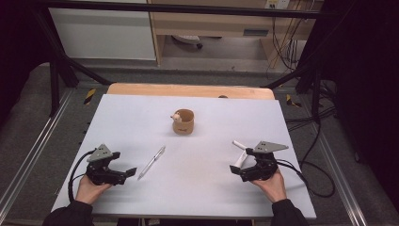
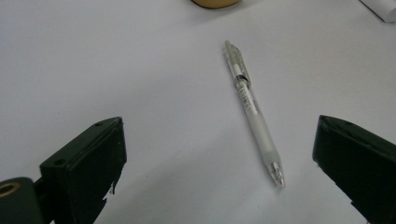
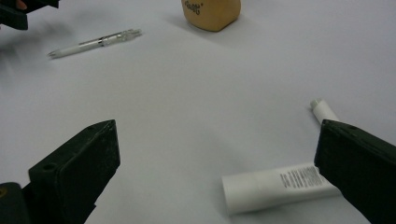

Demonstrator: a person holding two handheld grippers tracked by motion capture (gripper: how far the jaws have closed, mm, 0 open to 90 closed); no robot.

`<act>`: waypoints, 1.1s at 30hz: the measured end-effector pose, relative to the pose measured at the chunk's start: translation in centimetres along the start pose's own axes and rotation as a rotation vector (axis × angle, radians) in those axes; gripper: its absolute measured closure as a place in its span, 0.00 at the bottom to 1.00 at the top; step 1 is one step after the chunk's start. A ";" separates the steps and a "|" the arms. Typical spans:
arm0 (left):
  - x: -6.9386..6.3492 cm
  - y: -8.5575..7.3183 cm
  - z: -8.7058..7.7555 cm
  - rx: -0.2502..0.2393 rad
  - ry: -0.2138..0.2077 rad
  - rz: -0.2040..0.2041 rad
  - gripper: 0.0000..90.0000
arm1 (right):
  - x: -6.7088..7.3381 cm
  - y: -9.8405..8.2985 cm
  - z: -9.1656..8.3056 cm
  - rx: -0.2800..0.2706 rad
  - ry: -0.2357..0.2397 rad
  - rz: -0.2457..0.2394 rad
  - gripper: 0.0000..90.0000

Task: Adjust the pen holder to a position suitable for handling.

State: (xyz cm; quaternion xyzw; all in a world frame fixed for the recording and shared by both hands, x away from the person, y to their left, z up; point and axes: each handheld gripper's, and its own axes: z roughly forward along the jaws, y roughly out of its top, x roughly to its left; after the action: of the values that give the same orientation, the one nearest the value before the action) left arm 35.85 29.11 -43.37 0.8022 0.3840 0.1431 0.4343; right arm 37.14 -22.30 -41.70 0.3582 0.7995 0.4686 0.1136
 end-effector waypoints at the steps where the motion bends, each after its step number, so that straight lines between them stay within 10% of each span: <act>1: 0.0 0.0 0.0 0.001 0.001 -0.001 0.03 | 0.2 0.3 0.2 0.000 0.000 -0.003 0.01; 33: 0.2 0.0 0.0 0.002 -0.002 -0.004 0.03 | 4.9 11.7 12.6 0.050 -0.007 -0.178 0.06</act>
State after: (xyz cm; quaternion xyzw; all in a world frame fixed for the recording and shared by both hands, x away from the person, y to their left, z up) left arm 35.98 29.29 -43.44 0.8021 0.3853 0.1408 0.4340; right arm 45.57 -7.04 -37.98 0.2902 0.8393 0.4352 0.1484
